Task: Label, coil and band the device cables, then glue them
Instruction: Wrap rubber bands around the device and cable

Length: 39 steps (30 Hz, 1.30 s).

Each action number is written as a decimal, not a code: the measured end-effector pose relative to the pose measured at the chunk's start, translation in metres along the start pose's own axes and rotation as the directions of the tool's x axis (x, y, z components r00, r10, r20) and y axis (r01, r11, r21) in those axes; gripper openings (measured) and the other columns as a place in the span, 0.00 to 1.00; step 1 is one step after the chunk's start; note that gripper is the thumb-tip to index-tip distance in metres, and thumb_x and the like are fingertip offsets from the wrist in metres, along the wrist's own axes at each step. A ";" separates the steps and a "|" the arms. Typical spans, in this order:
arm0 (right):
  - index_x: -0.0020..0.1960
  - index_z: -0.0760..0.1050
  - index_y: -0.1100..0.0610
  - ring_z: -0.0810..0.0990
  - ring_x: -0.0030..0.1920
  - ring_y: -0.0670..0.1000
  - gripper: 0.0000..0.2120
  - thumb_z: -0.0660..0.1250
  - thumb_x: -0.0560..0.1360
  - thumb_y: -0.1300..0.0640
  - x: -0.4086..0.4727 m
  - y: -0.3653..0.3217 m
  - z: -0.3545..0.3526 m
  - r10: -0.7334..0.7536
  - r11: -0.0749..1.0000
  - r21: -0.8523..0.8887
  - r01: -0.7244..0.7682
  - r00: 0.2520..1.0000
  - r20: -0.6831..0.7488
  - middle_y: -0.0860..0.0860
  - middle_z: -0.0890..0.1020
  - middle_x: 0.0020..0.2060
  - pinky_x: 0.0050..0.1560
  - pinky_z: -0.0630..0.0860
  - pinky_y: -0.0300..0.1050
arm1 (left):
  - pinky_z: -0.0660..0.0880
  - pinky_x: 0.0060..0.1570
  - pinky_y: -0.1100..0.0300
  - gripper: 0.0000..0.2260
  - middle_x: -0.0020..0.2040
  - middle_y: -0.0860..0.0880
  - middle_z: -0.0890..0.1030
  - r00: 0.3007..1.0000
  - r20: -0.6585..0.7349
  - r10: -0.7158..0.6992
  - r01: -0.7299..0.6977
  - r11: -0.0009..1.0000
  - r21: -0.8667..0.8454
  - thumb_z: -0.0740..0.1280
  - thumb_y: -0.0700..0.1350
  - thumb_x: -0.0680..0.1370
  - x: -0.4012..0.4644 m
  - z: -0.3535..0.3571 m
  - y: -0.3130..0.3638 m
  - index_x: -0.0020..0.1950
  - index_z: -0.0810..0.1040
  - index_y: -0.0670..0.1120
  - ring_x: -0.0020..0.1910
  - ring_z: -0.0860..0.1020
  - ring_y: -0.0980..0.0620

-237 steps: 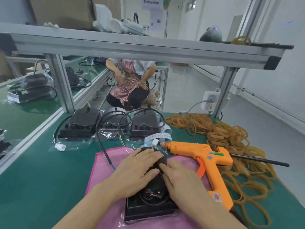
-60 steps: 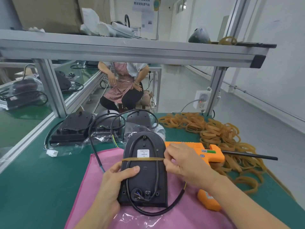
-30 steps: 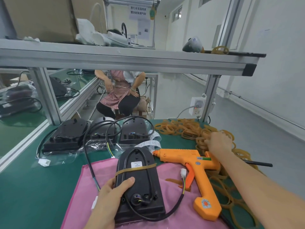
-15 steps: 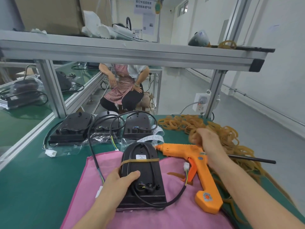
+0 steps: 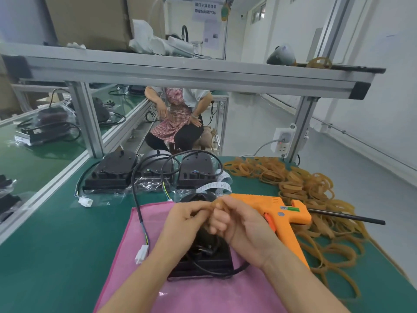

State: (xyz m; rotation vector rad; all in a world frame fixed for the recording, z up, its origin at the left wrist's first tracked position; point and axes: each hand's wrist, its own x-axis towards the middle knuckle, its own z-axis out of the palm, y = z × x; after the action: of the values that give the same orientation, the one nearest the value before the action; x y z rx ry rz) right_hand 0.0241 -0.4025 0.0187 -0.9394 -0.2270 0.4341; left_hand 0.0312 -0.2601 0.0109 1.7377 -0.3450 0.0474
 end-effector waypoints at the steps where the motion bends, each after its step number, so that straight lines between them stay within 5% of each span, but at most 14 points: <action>1: 0.39 0.78 0.58 0.72 0.30 0.48 0.15 0.56 0.77 0.53 -0.003 -0.001 -0.001 0.042 0.998 0.035 -0.044 0.997 0.069 0.49 0.72 0.27 0.39 0.75 0.43 | 0.75 0.39 0.69 0.17 0.35 0.55 0.84 1.000 0.005 0.007 -0.007 1.000 0.006 0.63 0.31 0.77 0.000 -0.001 0.001 0.43 0.85 0.51 0.35 0.80 0.62; 5: 0.46 0.84 0.59 0.82 0.32 0.46 0.17 0.56 0.76 0.55 -0.012 -0.010 -0.003 0.360 0.925 -0.175 -0.337 0.924 0.128 0.52 0.85 0.37 0.36 0.79 0.39 | 0.73 0.40 0.72 0.11 0.33 0.58 0.83 0.999 -0.008 0.036 -0.036 0.999 0.024 0.67 0.34 0.77 0.014 -0.004 0.015 0.44 0.85 0.48 0.36 0.78 0.64; 9: 0.54 0.78 0.61 0.81 0.29 0.42 0.11 0.58 0.82 0.57 -0.013 -0.026 0.007 0.553 0.612 -0.668 -0.422 0.833 -0.020 0.49 0.85 0.36 0.32 0.77 0.33 | 0.73 0.42 0.58 0.07 0.34 0.53 0.78 0.962 0.151 0.226 -0.261 0.923 0.283 0.69 0.35 0.76 0.023 0.000 0.026 0.49 0.86 0.42 0.36 0.75 0.56; 12: 0.54 0.79 0.63 0.79 0.28 0.42 0.15 0.65 0.79 0.51 -0.019 -0.043 0.010 0.466 0.444 -0.813 -0.378 0.872 -0.151 0.49 0.84 0.34 0.30 0.75 0.33 | 0.74 0.42 0.58 0.08 0.35 0.55 0.80 0.962 0.190 0.197 -0.234 0.951 0.200 0.71 0.34 0.74 0.015 0.008 0.032 0.49 0.86 0.44 0.37 0.76 0.56; 14: 0.47 0.80 0.59 0.78 0.27 0.43 0.17 0.67 0.75 0.44 -0.034 -0.051 0.004 0.374 0.407 -0.832 -0.378 0.899 -0.226 0.50 0.84 0.32 0.27 0.73 0.32 | 0.75 0.45 0.60 0.13 0.40 0.54 0.82 0.967 0.248 0.065 -0.070 0.998 0.010 0.73 0.31 0.71 0.009 -0.004 0.034 0.50 0.85 0.47 0.38 0.77 0.55; 17: 0.38 0.79 0.58 0.76 0.22 0.44 0.26 0.64 0.67 0.33 -0.060 -0.042 -0.009 0.311 0.355 -0.820 -0.448 0.884 -0.349 0.51 0.83 0.28 0.25 0.70 0.34 | 0.75 0.45 0.60 0.12 0.40 0.53 0.82 0.993 0.035 -0.116 0.114 0.992 0.061 0.74 0.33 0.70 0.001 -0.037 0.016 0.46 0.83 0.49 0.35 0.77 0.56; 19: 0.36 0.79 0.58 0.74 0.21 0.44 0.27 0.62 0.72 0.34 -0.070 -0.023 -0.017 0.290 0.374 -0.774 -0.511 0.857 -0.425 0.52 0.81 0.26 0.24 0.68 0.34 | 0.70 0.36 0.59 0.04 0.33 0.53 0.78 0.964 -0.134 -0.229 0.257 0.930 0.264 0.73 0.40 0.73 -0.011 -0.052 -0.004 0.40 0.80 0.45 0.27 0.72 0.59; 22: 0.38 0.79 0.59 0.73 0.20 0.45 0.22 0.65 0.75 0.41 -0.075 0.003 -0.018 0.267 0.482 -0.669 -0.566 0.822 -0.503 0.52 0.81 0.25 0.22 0.68 0.35 | 0.65 0.28 0.61 0.13 0.28 0.53 0.73 0.902 -0.089 -0.423 0.429 0.849 0.310 0.72 0.50 0.75 -0.029 -0.049 -0.027 0.41 0.75 0.42 0.24 0.69 0.57; 25: 0.37 0.80 0.60 0.72 0.20 0.46 0.15 0.72 0.73 0.48 -0.074 0.026 -0.011 0.261 0.717 -0.423 -0.554 0.776 -0.574 0.53 0.80 0.26 0.21 0.68 0.35 | 0.65 0.26 0.66 0.10 0.22 0.57 0.73 0.911 -0.059 -0.408 0.405 0.860 0.310 0.70 0.52 0.76 -0.032 -0.047 -0.032 0.47 0.79 0.45 0.22 0.71 0.62; 28: 0.31 0.78 0.60 0.71 0.19 0.45 0.12 0.75 0.71 0.57 -0.072 0.039 -0.007 0.161 0.854 -0.283 -0.436 0.739 -0.654 0.54 0.78 0.24 0.20 0.68 0.35 | 0.65 0.31 0.63 0.13 0.26 0.58 0.73 0.905 -0.026 -0.425 0.413 0.861 0.295 0.70 0.55 0.76 -0.032 -0.046 -0.029 0.53 0.81 0.47 0.26 0.70 0.61; 30: 0.26 0.76 0.58 0.71 0.19 0.46 0.15 0.75 0.71 0.60 -0.072 0.038 -0.005 0.034 0.876 -0.335 -0.346 0.738 -0.674 0.54 0.77 0.23 0.20 0.67 0.36 | 0.65 0.35 0.59 0.16 0.33 0.54 0.74 0.891 -0.006 -0.455 0.435 0.847 0.306 0.70 0.57 0.74 -0.033 -0.045 -0.026 0.52 0.82 0.46 0.30 0.70 0.55; 32: 0.24 0.75 0.56 0.72 0.20 0.46 0.18 0.74 0.71 0.59 -0.071 0.033 0.000 -0.119 0.807 -0.506 -0.304 0.755 -0.644 0.53 0.78 0.23 0.22 0.68 0.36 | 0.73 0.41 0.59 0.13 0.39 0.54 0.82 0.878 0.027 -0.478 0.453 0.847 0.277 0.70 0.55 0.72 -0.033 -0.043 -0.024 0.50 0.84 0.48 0.34 0.77 0.56; 35: 0.27 0.74 0.55 0.75 0.22 0.43 0.17 0.72 0.73 0.55 -0.063 0.020 0.005 -0.314 0.547 -0.781 -0.300 0.791 -0.524 0.49 0.80 0.23 0.26 0.69 0.35 | 0.76 0.59 0.52 0.11 0.45 0.53 0.86 0.868 0.012 -0.497 0.475 0.835 0.277 0.70 0.53 0.70 -0.034 -0.039 -0.019 0.48 0.84 0.51 0.48 0.83 0.53; 39: 0.32 0.75 0.54 0.80 0.34 0.50 0.14 0.71 0.72 0.48 -0.041 0.008 0.003 -0.343 0.197 -0.904 -0.380 0.837 -0.427 0.51 0.82 0.29 0.39 0.74 0.47 | 0.76 0.59 0.51 0.19 0.46 0.51 0.86 0.859 -0.034 -0.511 0.496 0.814 0.302 0.66 0.58 0.62 -0.036 -0.036 -0.013 0.47 0.83 0.50 0.49 0.83 0.52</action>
State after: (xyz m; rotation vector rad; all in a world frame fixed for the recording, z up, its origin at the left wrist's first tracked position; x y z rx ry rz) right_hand -0.0157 -0.4154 0.0139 -2.3897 0.1104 -0.0935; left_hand 0.0057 -0.2160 -0.0026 2.0890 0.1091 -0.3481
